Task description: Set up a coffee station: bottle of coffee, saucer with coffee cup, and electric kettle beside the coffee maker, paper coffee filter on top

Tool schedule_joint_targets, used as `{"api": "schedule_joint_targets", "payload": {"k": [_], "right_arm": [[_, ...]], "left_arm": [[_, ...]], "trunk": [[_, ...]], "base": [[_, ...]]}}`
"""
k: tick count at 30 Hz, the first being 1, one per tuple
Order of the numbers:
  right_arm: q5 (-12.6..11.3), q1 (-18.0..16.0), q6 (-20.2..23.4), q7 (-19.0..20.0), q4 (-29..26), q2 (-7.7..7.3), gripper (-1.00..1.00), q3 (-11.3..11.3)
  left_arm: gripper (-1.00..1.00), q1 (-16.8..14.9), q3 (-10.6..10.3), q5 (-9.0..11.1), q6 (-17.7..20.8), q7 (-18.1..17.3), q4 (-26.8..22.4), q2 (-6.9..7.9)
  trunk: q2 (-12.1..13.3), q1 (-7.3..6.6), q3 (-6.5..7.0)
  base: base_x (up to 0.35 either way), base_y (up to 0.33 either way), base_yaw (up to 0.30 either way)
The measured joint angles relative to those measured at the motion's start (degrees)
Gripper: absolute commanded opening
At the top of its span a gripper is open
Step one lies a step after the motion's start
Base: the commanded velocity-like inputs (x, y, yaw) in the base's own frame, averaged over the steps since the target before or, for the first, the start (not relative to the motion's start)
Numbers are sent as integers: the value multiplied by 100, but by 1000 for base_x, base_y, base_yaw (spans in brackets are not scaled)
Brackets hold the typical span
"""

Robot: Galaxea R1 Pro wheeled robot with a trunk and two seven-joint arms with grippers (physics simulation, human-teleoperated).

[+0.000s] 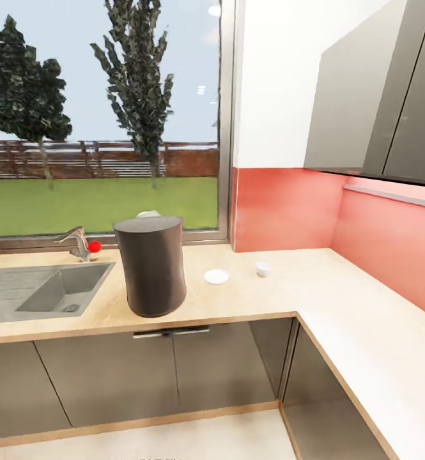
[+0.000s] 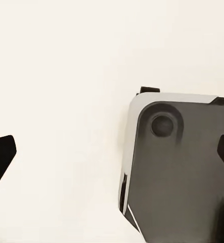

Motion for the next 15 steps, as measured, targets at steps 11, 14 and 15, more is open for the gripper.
{"api": "schedule_joint_targets", "payload": {"k": [11,14,15], "right_arm": [[1,0,0,0,0,3,100,6],[6,0,0,0,-3,12,100,10],[6,0,0,0,-5,15,100,10]], "left_arm": [[100,-1,-3,-4,0,0,0,2],[100,-6,-13,-4,0,0,-1,1],[100,-8,-14,-4,0,0,-3,2]], "trunk": [[0,0,2],[0,0,2],[0,0,2]], "base": [[0,0,269],[0,0,224],[0,0,137]]}}
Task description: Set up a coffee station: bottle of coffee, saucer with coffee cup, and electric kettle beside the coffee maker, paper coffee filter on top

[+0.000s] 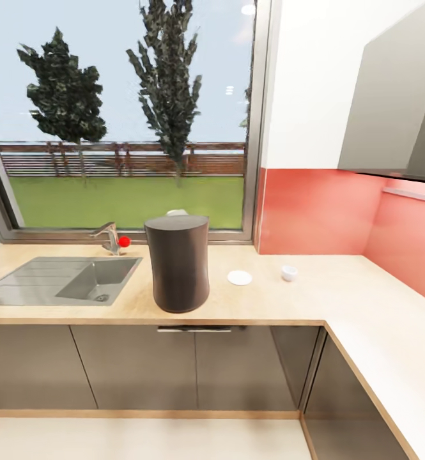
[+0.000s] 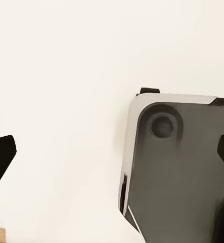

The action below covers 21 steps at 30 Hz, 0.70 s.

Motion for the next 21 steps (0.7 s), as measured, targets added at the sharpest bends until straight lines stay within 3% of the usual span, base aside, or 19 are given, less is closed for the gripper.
{"api": "schedule_joint_targets", "payload": {"k": [6,11,16,21], "right_arm": [[2,1,0,0,-24,19,100,-1],[143,159,-162,-70,152,183,100,145],[90,193,-54,-86,314,337,100,3],[74,63,-39,-82,466,353,100,-12]], "left_arm": [[100,-51,-29,-17,6,0,-4,2],[100,114,-181,-183,-154,-144,155,165],[100,276,-340,-359,-314,-289,17,315],[100,432,-523,-520,-424,-444,-128,319]], "trunk": [[0,0,0],[-1,0,-2],[-1,0,-2],[-2,0,-3]], "base": [[0,0,33],[0,0,0],[0,0,0],[0,0,0]]}}
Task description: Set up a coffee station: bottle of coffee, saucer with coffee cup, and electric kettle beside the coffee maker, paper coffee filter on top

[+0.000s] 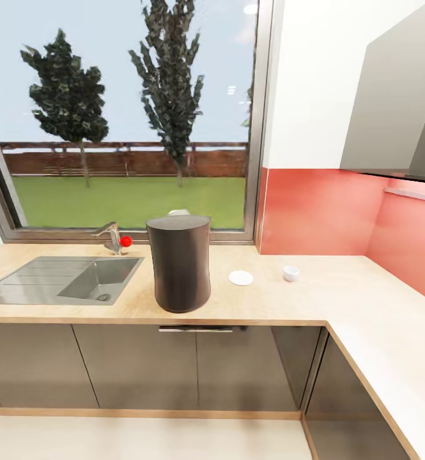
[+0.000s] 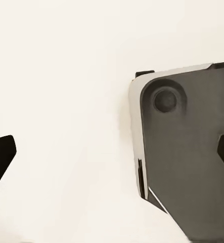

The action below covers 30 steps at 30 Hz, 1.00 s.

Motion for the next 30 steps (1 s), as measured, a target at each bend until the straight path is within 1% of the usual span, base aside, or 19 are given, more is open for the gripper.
{"api": "schedule_joint_targets", "payload": {"k": [2,5,9,13,14,22,25,30], "right_arm": [[0,-2,1,1,64,0,100,0],[-1,-3,1,2,161,2,100,0],[1,-3,4,8,158,4,100,4],[6,-3,10,10,156,9,100,7],[7,-6,11,10,153,9,100,7],[7,-11,12,10,146,10,100,7],[7,-11,12,10,146,10,100,7],[7,-11,12,10,146,10,100,7]], "left_arm": [[100,63,2,3,-3,-69,-58,-3],[100,68,13,7,3,-171,-147,-14],[100,68,31,25,13,-301,-264,-11],[100,69,51,57,27,-430,-266,-7],[100,69,52,59,28,-772,-266,-10],[100,69,60,91,33,21,-273,-48],[100,69,61,96,33,123,-275,-56],[100,69,65,103,29,164,-279,-59]], "trunk": [[0,0,0],[0,0,0],[0,0,0],[0,0,1],[0,0,1],[0,0,1],[0,0,1],[0,0,1]], "base": [[0,0,0],[0,0,0],[0,0,0],[0,0,67],[0,0,195],[0,0,251],[0,0,272],[0,0,274]]}}
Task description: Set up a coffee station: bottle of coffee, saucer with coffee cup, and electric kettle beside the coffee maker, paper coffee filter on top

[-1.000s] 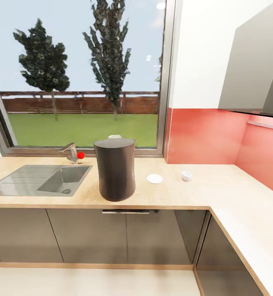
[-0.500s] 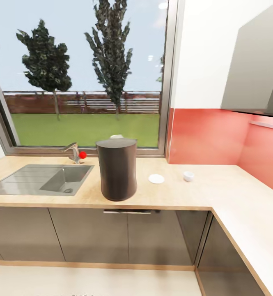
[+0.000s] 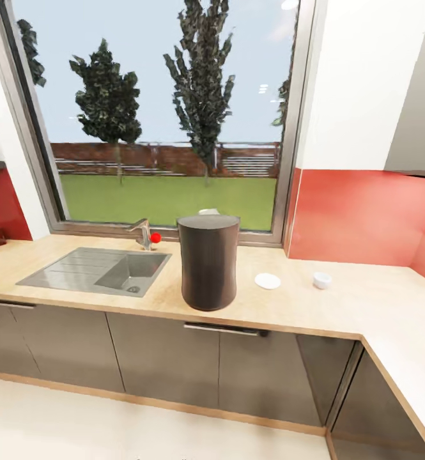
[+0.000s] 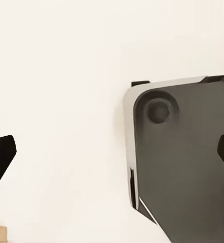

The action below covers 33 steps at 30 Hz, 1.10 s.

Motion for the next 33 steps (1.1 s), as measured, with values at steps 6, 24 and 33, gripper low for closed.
{"api": "schedule_joint_targets", "payload": {"k": [6,24,33], "right_arm": [[0,0,0,0,0,0,100,-1],[5,-1,-9,0,-143,-2,100,0],[25,-1,-9,17,-409,-12,100,23]], "left_arm": [[100,0,0,1,-10,7,-28,-6],[100,0,-6,579,-62,-50,-94,-85],[100,-9,-2,649,-74,-6,-185,-188]], "trunk": [[-1,0,0],[0,0,0],[-1,-3,-5]], "base": [[0,0,275],[107,96,275],[268,133,275]]}}
